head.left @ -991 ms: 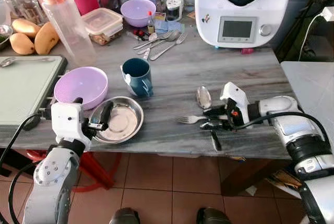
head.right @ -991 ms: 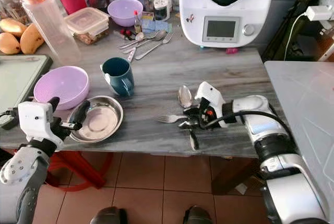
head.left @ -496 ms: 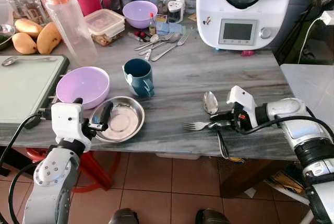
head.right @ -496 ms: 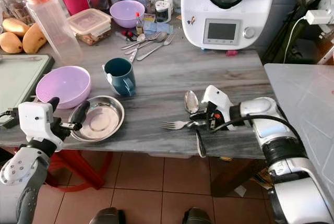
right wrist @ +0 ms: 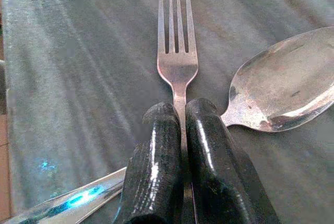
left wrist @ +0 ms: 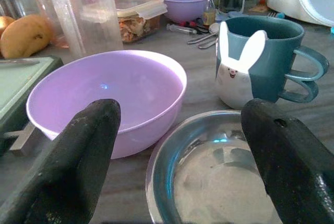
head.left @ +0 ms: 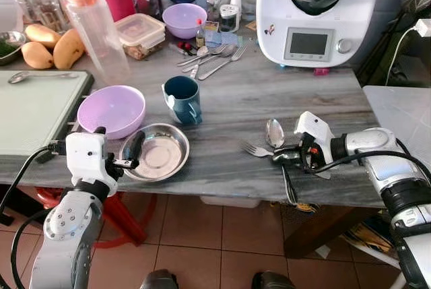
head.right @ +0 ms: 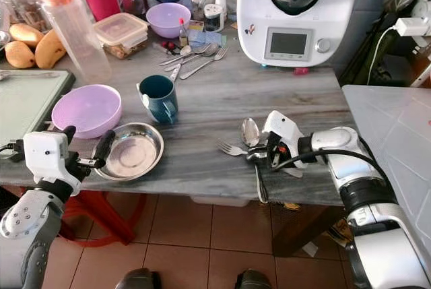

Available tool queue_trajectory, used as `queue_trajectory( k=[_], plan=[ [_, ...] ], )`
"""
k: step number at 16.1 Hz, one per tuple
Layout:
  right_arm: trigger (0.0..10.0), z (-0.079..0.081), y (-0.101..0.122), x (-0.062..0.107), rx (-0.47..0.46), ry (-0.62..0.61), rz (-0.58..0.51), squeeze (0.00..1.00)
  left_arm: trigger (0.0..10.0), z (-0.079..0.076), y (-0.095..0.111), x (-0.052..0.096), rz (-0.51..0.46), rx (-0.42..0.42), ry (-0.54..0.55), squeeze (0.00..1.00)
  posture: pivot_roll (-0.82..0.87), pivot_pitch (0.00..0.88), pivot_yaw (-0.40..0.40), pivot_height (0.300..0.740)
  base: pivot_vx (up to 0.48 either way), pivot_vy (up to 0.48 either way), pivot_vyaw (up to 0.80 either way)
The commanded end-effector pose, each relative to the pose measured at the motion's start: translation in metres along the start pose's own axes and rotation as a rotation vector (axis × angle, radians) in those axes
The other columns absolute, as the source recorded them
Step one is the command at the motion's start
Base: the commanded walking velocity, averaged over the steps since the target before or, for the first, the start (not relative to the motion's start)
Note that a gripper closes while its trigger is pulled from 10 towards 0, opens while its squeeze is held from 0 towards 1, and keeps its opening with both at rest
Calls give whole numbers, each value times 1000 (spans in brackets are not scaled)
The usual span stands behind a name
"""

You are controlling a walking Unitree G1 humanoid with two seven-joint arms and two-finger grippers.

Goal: Setting the table

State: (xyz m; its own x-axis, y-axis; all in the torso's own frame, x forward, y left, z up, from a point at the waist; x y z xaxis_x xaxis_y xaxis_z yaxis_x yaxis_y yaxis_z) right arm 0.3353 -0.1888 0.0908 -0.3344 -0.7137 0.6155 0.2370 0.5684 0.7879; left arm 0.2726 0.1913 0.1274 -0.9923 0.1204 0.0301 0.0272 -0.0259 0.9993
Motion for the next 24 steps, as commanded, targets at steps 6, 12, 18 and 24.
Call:
queue_trajectory(
  k=[6,12,18,24],
  plan=[
    [0,-5,-58,6,-112,-141,202,0,10000,3,-2,1,15,-15,3,0,75,95,59,740,0,0,0],
    [0,-38,-35,12,-108,-429,43,0,10000,4,-2,0,15,-20,1,0,76,92,67,740,0,0,0],
    [0,-55,-7,17,-90,-569,-115,0,10000,5,-2,-1,13,-23,1,0,78,88,69,740,0,0,0],
    [0,-62,29,16,-77,-604,-273,0,10000,3,-2,-4,9,-21,-4,0,64,79,69,740,0,0,0]
  ],
)
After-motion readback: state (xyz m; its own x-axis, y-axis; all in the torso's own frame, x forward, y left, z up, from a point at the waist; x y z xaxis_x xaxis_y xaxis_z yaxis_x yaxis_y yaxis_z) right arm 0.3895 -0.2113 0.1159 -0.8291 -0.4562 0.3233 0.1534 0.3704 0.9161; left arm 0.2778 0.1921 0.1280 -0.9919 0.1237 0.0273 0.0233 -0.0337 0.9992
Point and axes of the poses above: a point about 5 cm out from each wrist's last joint towards the gripper, its own x axis pointing back from the gripper into the wrist, its own y axis along the axis of the wrist's last joint, z = x × y, the point moved 4 cm from there along -x, pointing out of the wrist towards the gripper, and after that the axes turned 1 degree about x, right-handed, at the moved point
